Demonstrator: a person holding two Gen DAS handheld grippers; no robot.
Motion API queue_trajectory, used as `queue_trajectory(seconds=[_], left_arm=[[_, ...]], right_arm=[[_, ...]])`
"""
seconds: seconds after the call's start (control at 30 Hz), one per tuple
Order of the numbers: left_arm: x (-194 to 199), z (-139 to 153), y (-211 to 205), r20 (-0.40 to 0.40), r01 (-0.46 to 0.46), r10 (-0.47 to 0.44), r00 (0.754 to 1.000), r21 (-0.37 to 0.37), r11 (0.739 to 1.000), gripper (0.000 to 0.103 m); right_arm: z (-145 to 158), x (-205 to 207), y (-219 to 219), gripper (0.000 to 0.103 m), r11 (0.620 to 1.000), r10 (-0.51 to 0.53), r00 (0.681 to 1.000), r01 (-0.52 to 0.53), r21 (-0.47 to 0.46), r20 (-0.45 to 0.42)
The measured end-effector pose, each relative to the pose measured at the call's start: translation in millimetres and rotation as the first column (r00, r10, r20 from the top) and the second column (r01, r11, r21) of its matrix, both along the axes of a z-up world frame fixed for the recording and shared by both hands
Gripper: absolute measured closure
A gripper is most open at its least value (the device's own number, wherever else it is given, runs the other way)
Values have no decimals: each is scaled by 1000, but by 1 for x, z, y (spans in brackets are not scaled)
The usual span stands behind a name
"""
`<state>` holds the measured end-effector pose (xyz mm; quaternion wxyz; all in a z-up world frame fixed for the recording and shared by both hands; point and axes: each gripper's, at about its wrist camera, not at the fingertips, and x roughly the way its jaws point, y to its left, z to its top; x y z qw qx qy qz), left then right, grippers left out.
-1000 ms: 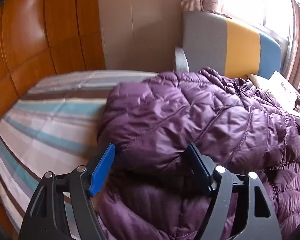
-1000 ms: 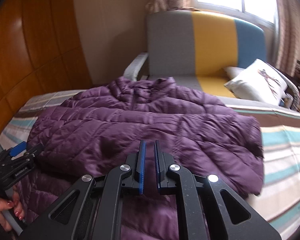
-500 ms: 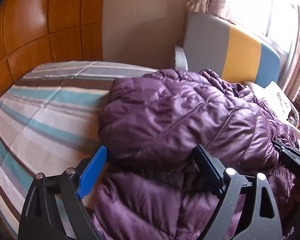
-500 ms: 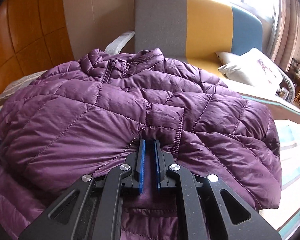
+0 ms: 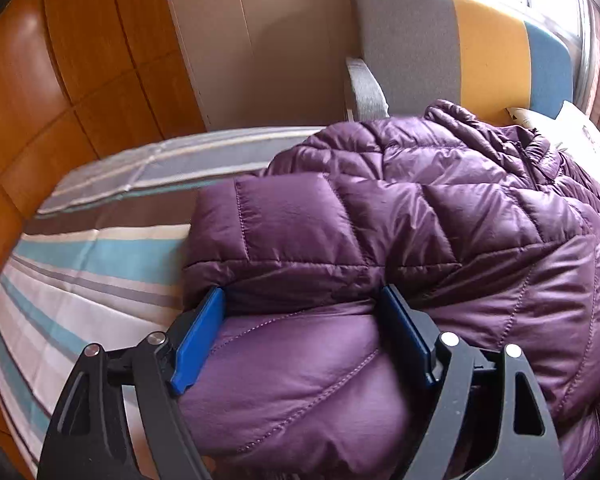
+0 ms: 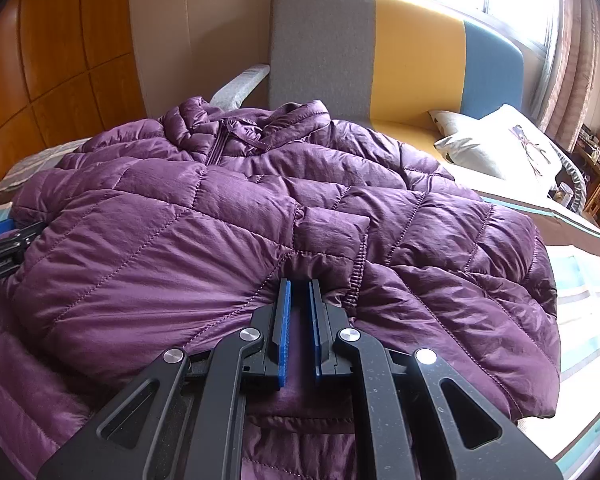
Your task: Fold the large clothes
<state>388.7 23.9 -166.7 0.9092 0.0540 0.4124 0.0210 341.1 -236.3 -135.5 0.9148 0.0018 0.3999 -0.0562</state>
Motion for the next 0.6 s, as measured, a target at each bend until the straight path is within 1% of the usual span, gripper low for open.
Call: queue_trajectory(seconds=[0.1,0.2,0.3,0.37,0.47,0.6], left_arm=[[4,-3,4,-12,-8,8,1000,-27,1000,18],[-1,0,3,1,-8,8,1000,-16,1000,17],[-18,7,0,24,-16,15,1000,12,1000,15],[-34,11,1,41,-6,5,999,17,1000,12],[-59,16,4,66,18,-18,998,-5,1000,11],[-80,18,11,81,36,-34,996,-32,999,10]], right_arm=[[-1,1,2,95,1000,1,1000,-1,-16,-1],[-1,1,2,95,1000,1,1000,-1,-13,-1],[1,1,2,95,1000,3,1000,-3,-2,-1],[5,-2,-1,94,1000,13,1000,-13,26,7],[16,-15,-8,94,997,11,999,-13,79,33],[28,-36,-14,94,996,5,999,-10,91,48]])
